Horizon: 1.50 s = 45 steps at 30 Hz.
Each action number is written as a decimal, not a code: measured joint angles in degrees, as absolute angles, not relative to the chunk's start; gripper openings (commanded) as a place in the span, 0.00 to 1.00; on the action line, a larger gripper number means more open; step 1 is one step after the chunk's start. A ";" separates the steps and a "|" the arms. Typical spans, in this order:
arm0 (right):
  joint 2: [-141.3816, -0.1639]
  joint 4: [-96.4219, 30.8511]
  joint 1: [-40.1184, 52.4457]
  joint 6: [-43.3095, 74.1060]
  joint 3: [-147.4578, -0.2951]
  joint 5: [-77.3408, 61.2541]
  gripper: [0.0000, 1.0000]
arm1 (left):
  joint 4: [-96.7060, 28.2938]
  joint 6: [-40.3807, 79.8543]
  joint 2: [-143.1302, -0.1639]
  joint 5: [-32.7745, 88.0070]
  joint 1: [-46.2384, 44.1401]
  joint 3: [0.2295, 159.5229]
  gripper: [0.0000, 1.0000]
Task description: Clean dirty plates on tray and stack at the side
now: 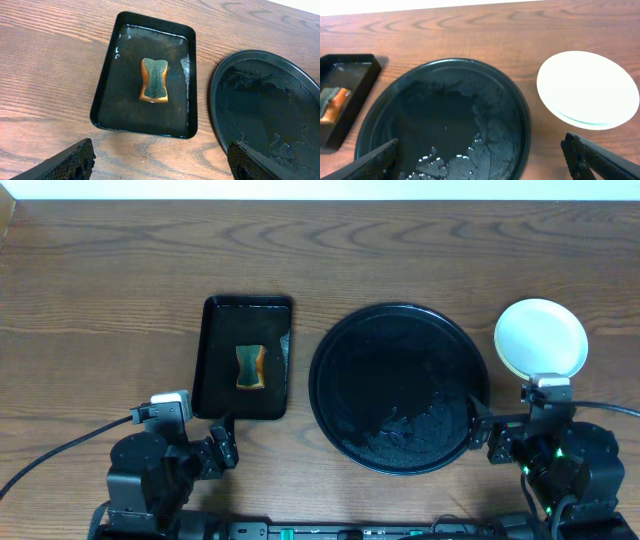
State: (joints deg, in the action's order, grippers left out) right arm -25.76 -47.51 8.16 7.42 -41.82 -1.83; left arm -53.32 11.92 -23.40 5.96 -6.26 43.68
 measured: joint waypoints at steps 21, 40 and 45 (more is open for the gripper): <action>-25.52 -63.48 8.16 7.46 -41.43 -1.48 0.99 | -53.32 11.77 -23.40 5.80 -6.26 43.68 0.86; -2.63 -12.71 7.14 4.45 -16.16 -1.41 0.99 | -53.32 11.77 -23.40 5.80 -6.26 43.53 0.87; -0.80 0.03 7.14 4.23 -7.49 -0.49 0.99 | -53.30 11.77 -23.40 5.80 -6.26 43.51 0.87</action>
State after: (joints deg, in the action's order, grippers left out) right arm -0.80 0.03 7.14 4.23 -7.49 -0.49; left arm -53.30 11.77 -23.40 5.80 -6.26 43.51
